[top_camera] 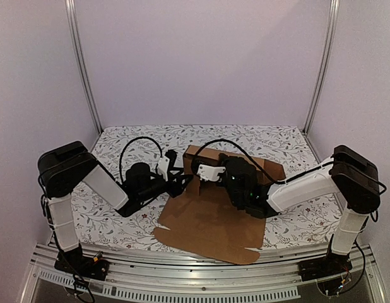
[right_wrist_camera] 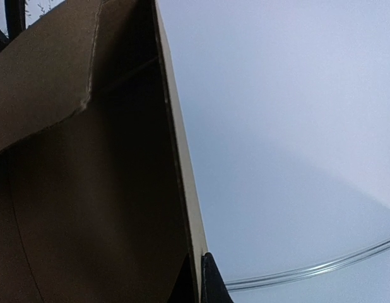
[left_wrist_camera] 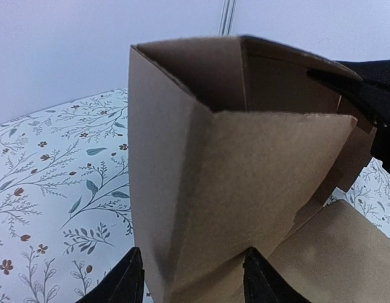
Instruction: Fold the paper box
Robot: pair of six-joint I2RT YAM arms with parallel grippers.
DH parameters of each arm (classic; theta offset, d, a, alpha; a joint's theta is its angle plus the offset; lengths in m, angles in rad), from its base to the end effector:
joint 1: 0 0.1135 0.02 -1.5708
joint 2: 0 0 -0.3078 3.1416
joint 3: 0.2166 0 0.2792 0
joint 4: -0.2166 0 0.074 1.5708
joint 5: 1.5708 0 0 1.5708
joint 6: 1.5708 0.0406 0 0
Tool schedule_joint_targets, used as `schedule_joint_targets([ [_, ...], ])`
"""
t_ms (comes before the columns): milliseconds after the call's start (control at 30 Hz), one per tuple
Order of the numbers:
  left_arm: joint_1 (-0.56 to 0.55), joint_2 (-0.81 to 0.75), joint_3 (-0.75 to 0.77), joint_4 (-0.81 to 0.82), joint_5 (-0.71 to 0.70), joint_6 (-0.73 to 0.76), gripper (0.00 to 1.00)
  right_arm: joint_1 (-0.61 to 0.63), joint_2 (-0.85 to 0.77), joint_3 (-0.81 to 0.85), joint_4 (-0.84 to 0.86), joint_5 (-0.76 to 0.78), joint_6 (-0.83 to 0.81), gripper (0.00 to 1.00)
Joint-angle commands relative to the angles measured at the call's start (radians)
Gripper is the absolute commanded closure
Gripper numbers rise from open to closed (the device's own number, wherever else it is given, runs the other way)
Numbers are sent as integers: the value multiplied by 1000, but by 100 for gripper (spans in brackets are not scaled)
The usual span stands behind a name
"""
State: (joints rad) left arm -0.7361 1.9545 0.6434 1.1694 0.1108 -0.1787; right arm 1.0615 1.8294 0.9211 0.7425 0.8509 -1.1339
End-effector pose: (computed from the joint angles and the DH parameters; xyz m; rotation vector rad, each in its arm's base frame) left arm 0.2760 -0.2561 0.1346 0.5693 1.6796 -0.7668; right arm 0.2281 0.3458 0.2163 -1.1640 1.2971 -0.7867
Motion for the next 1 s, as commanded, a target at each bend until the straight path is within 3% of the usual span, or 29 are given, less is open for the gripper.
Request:
schedule_joint_targets([
  [0,17,-42,-15,16,34,33,46,23,46,-84,0,-184,-58,100],
  [500,-52,3,-27,197,-102,160,46,29,93,-107,245,-204,-232,100],
  [833,-157,77,15,275,-507,177,64,54,112,-100,231,-193,-223,100],
  [967,-180,103,31,302,-574,176,68,58,76,-87,155,-193,-170,100],
])
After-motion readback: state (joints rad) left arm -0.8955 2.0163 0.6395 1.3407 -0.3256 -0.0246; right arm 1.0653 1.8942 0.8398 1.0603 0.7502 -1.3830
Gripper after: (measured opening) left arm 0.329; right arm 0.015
